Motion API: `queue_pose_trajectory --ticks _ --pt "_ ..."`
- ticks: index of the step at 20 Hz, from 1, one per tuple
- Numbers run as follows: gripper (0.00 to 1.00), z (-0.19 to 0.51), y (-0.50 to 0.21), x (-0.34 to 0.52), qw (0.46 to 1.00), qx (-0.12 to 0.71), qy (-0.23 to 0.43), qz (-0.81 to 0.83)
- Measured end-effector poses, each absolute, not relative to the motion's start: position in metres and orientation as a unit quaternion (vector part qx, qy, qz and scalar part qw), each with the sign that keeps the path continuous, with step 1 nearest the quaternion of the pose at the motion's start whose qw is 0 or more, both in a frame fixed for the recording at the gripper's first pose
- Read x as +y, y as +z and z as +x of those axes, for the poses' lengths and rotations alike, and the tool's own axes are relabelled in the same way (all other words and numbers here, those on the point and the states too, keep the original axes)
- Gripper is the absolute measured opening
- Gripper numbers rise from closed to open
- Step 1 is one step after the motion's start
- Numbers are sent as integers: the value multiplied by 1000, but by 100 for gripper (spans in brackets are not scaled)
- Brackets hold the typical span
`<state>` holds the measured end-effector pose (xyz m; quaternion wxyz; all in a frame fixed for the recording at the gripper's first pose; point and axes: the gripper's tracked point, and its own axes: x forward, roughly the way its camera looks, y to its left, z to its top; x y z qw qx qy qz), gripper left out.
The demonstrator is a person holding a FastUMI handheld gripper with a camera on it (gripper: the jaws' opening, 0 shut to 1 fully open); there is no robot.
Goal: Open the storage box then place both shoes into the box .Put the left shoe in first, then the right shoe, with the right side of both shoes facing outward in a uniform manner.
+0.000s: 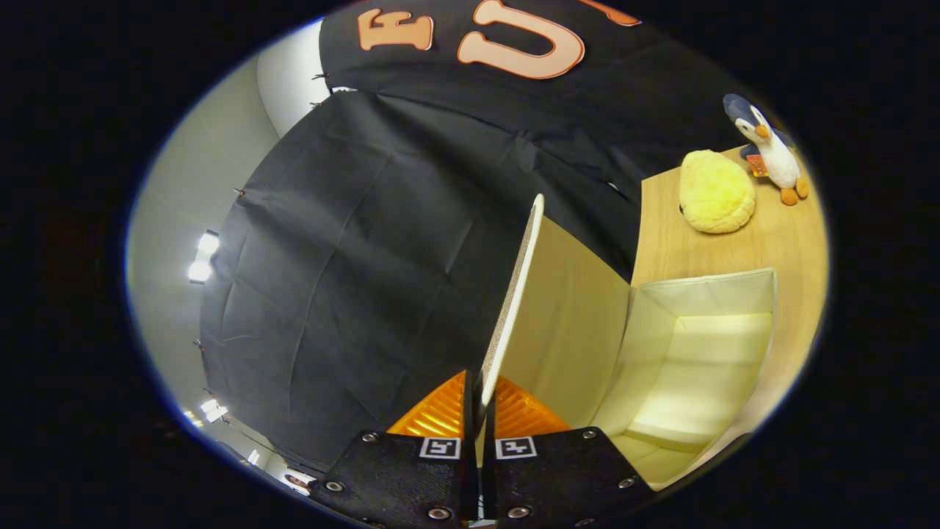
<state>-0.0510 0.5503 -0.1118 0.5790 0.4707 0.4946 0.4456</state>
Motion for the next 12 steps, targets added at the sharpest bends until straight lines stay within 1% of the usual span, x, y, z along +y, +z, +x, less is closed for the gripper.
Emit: queue_pose_trajectory --ticks 6,8,10,11,12 --pt "4 -56 -103 621 586 504 448 449" --pt "7 -55 -103 640 597 504 444 438" --pt "15 -48 -105 650 621 497 436 421" --pt "26 -43 -106 652 631 491 432 417" --pt "32 -41 -103 646 637 483 431 418"
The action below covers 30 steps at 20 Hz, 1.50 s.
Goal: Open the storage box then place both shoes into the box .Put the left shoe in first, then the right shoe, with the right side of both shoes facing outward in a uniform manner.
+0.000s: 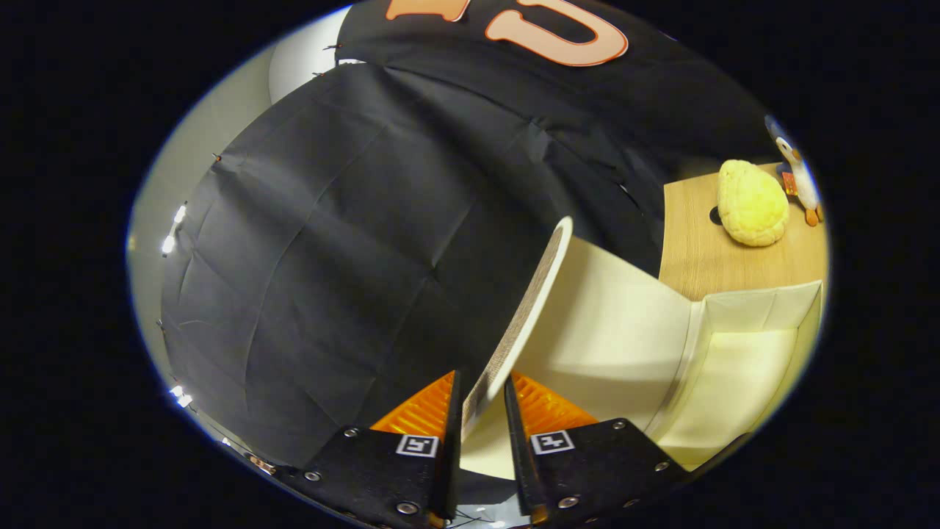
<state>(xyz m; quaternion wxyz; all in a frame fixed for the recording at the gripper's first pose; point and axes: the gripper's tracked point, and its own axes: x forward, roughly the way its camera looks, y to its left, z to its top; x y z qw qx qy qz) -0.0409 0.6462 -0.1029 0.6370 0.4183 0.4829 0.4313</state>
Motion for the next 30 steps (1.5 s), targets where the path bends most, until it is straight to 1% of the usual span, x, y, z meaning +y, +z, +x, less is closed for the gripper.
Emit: queue_pose_trajectory --ticks 2,4,5,7,9,14,17,22,25,26,30 --pt "49 -32 -104 633 660 469 421 409" --pt "65 -23 -117 606 701 452 400 380" --pt "75 -16 -123 590 722 446 383 365" --pt "83 -5 -144 550 757 437 348 338" --pt "87 4 -165 506 788 435 305 313" --pt "88 -6 -225 383 848 425 203 243" --pt "88 -29 -271 318 868 437 162 174" --pt "88 -97 -356 245 846 505 121 119" --pt "81 -123 -395 221 834 533 108 97" --pt "80 -131 -407 214 831 539 107 87" --pt "74 -140 -440 208 822 553 128 45"
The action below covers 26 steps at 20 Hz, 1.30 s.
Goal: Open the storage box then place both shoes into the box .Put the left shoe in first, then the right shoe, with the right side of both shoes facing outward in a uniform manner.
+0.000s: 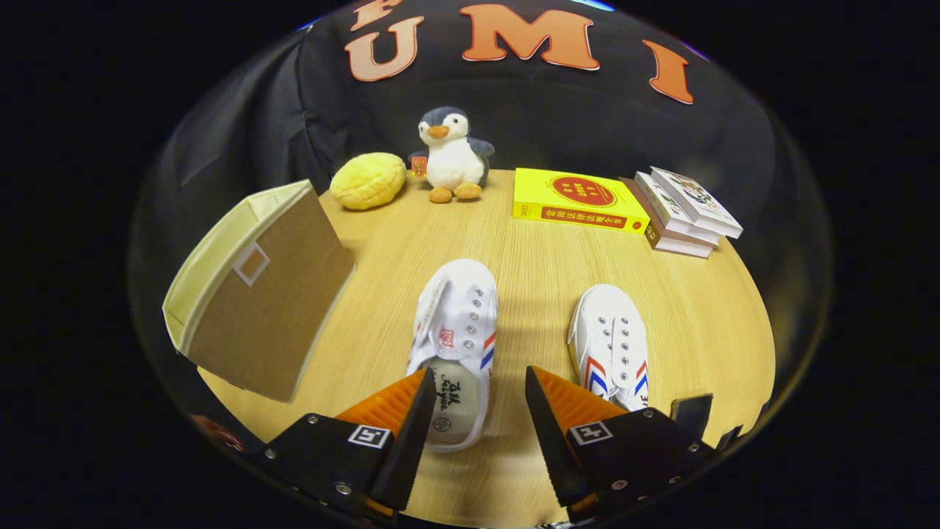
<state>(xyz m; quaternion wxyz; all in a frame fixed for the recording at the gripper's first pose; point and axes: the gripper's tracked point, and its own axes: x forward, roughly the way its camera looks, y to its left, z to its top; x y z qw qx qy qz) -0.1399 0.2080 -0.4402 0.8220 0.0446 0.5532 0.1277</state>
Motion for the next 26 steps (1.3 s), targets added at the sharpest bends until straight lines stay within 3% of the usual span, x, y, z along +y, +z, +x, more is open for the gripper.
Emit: queue_pose_trajectory --ticks 6,12,19,26 --pt "64 -131 -474 209 827 542 148 -6" --pt "40 -123 -492 228 828 532 178 14" --pt "4 -120 -497 230 803 567 153 101" --pt "1 -104 -471 230 793 563 147 181"
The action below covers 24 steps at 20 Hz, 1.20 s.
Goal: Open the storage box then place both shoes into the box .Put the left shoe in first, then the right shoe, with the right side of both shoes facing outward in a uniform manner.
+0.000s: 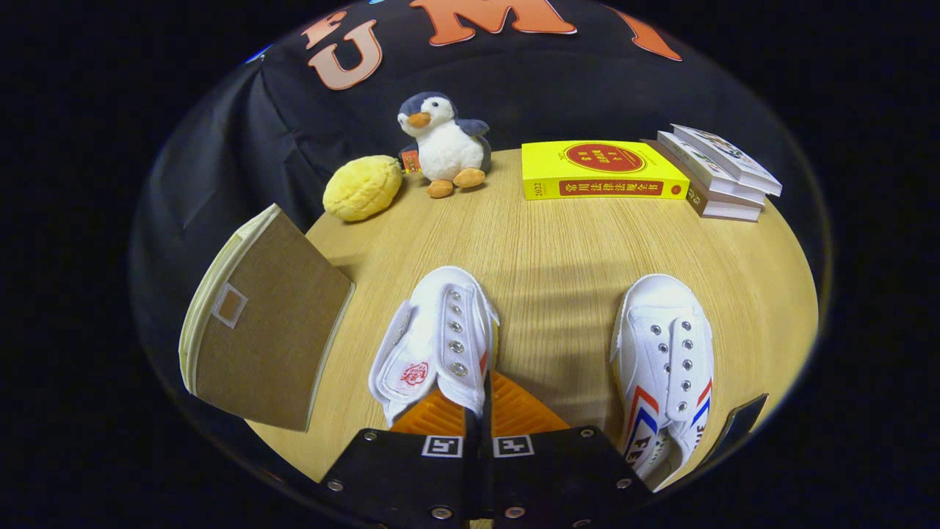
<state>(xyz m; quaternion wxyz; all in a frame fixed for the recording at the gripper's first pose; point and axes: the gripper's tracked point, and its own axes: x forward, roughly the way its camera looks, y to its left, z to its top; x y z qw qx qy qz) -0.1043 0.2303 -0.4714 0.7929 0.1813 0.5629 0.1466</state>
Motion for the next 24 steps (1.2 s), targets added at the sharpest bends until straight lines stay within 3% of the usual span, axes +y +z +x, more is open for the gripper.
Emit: queue_pose_trajectory --ticks 10,19,24 --pt "0 -84 -414 257 810 532 154 193" --pt "0 -13 -287 293 854 437 156 236" --pt "0 0 -247 342 850 423 180 258"
